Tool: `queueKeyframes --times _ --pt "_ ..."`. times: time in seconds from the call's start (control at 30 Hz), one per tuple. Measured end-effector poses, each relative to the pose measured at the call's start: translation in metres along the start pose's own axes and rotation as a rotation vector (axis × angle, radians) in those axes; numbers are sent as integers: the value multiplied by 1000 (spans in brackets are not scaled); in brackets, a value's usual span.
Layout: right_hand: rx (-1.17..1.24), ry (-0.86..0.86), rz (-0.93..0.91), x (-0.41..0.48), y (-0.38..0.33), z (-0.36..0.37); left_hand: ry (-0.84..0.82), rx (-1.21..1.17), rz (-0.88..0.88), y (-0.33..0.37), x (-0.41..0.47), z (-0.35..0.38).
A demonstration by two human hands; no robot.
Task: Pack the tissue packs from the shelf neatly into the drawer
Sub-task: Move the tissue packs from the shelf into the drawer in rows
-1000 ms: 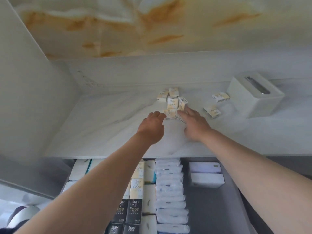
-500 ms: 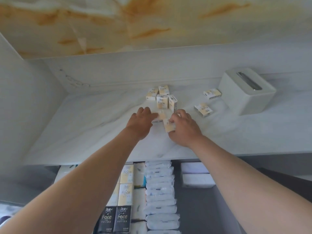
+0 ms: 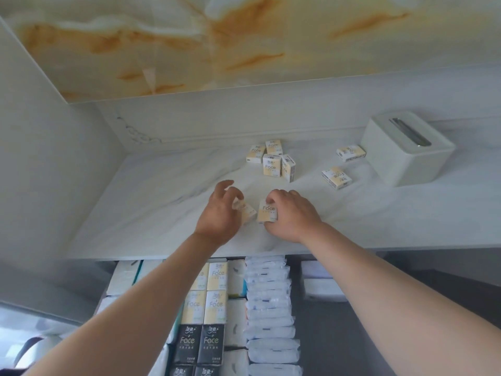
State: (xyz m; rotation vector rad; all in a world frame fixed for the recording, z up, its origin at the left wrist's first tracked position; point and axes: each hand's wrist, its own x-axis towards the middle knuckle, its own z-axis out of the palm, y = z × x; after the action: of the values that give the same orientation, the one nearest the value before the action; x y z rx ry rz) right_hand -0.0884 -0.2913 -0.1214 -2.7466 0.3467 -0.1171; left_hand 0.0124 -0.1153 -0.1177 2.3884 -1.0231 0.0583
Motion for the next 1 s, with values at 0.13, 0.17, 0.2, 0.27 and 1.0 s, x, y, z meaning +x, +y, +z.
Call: queueKeyframes --times 0.13,0.17,0.2,0.27,1.0 --pt "-14 -27 -19 2 -12 1 -207 192 -126 3 -8 6" --pt "-29 -49 -20 2 -15 0 -211 204 -111 3 -10 4" --pt "-40 -73 -18 2 -19 -1 -217 193 -98 1 -13 1" --pt "-46 -115 -16 -1 -29 -1 -248 158 -74 -4 -24 -8" --pt "-96 -610 -210 -150 -166 72 -804 318 34 -43 -226 -62"
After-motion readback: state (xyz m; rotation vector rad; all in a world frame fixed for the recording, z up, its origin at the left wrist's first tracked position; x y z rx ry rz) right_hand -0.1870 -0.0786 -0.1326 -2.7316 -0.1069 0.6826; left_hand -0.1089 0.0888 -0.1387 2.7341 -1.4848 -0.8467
